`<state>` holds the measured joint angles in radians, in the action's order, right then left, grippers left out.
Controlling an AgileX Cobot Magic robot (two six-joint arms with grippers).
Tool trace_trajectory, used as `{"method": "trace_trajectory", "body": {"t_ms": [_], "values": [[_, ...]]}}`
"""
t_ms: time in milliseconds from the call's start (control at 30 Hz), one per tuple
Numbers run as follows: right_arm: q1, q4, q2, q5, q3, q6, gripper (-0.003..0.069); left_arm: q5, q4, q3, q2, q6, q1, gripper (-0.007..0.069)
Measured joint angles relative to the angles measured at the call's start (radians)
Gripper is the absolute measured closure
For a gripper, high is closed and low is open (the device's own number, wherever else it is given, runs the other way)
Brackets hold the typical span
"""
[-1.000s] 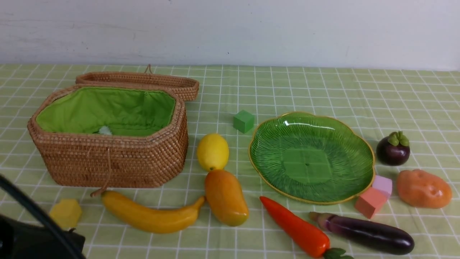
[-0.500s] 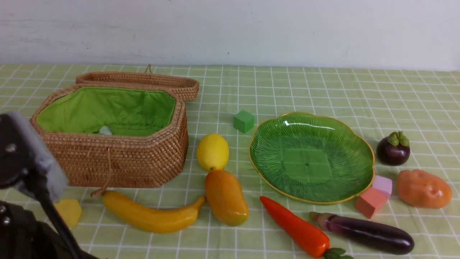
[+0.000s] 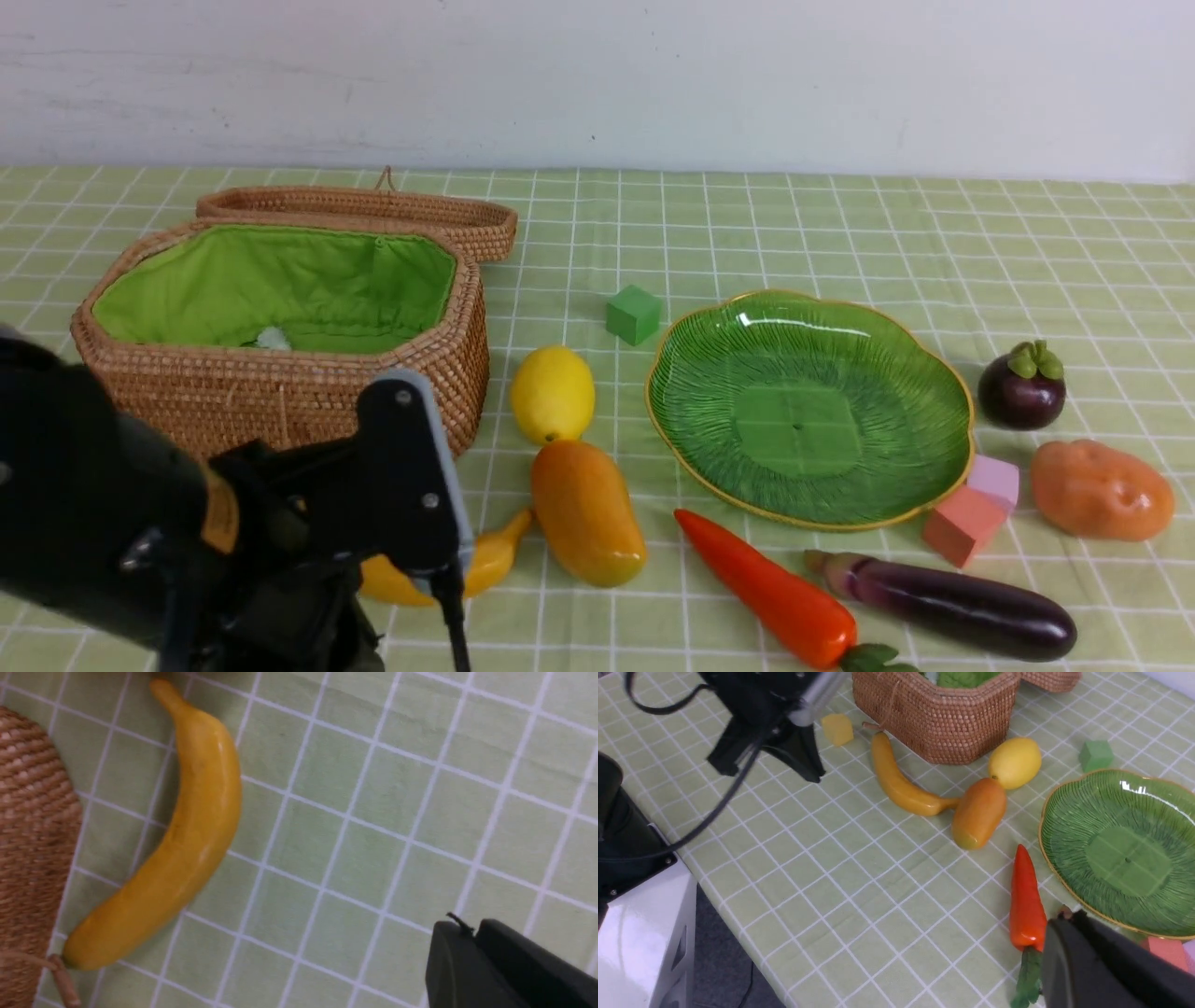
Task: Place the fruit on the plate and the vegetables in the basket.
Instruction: Use the left arm to grab a banana and put it into the right plate
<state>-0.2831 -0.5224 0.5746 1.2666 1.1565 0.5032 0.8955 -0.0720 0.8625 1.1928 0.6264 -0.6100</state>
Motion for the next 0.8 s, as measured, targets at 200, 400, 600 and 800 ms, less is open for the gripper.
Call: {"method": "trace_trajectory", "body": {"t_ms": [200, 400, 600, 800], "values": [[-0.01, 0.002, -0.021, 0.0, 0.001, 0.012, 0.0655, -0.114, 0.132, 0.0, 0.141, -0.021, 0.0, 0.0287], [-0.01, 0.008, -0.022, 0.0, 0.001, 0.014, 0.0654, -0.23, 0.175, 0.001, 0.254, -0.023, 0.041, 0.0166], [-0.01, 0.008, -0.023, 0.0, 0.001, 0.014, 0.0648, -0.294, 0.166, 0.003, 0.319, 0.036, 0.094, 0.019], [-0.01, 0.008, -0.023, 0.0, 0.001, 0.014, 0.0645, -0.374, 0.127, 0.003, 0.322, 0.109, 0.094, 0.0195]]}}
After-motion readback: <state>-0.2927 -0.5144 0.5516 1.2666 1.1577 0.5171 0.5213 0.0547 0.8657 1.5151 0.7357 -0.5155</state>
